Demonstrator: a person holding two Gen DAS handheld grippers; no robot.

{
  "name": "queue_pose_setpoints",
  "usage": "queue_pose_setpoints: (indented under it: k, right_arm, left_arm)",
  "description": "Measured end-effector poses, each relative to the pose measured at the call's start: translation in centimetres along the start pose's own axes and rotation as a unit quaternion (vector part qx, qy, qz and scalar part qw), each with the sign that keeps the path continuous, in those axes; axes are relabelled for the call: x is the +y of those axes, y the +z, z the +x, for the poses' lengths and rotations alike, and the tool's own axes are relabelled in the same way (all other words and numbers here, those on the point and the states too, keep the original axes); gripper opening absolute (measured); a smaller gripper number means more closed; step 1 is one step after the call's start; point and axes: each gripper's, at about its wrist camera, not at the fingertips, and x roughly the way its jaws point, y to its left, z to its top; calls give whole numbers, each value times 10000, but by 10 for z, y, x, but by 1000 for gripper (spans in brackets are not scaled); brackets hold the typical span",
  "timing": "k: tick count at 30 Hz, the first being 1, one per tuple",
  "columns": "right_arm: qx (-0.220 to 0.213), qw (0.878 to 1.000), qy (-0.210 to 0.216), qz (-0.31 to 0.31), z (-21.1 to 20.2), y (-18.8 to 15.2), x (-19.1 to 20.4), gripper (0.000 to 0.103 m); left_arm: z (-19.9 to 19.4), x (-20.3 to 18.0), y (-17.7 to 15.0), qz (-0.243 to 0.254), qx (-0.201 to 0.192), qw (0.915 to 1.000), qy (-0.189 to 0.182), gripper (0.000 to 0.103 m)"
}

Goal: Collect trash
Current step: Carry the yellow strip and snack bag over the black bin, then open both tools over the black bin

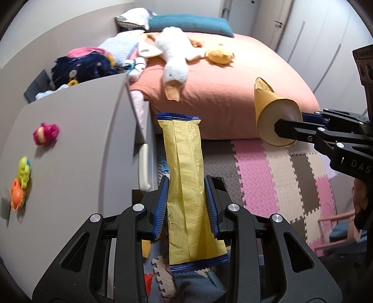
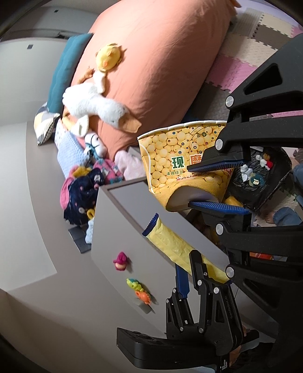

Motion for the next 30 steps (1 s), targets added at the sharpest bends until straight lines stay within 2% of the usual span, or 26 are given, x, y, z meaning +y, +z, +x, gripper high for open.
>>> queue_pose_setpoints:
  k: [5, 7, 8, 9, 11, 17, 30]
  right_arm:
    - [193, 9996, -53, 194, 0, -12, -12, 27]
    - [344, 9989, -25, 311, 3, -18, -17, 33]
    - [357, 9987, -68, 370, 3, -20, -18, 49]
    - [340, 9985, -118, 415, 2, -21, -20, 62]
    - [298, 9982, -206, 482, 0, -23, -23, 64]
    - [242, 9976, -272, 583, -1, -23, -31, 67]
    - [334, 9992, -8, 220, 17, -10, -9, 68]
  left_arm:
    - [14, -14, 0, 335, 257, 9989, -185, 31]
    - [22, -18, -2, 462, 429, 9979, -133, 55]
    - [26, -19, -3, 498, 488, 9976, -21, 92]
    - [29, -21, -5, 581, 518, 9968, 197, 96]
    - [33, -22, -9, 682, 598, 9955, 289, 96]
    - [36, -11, -9, 485, 646, 9961, 340, 96]
    - [26, 22, -17, 54, 588, 9967, 560, 96]
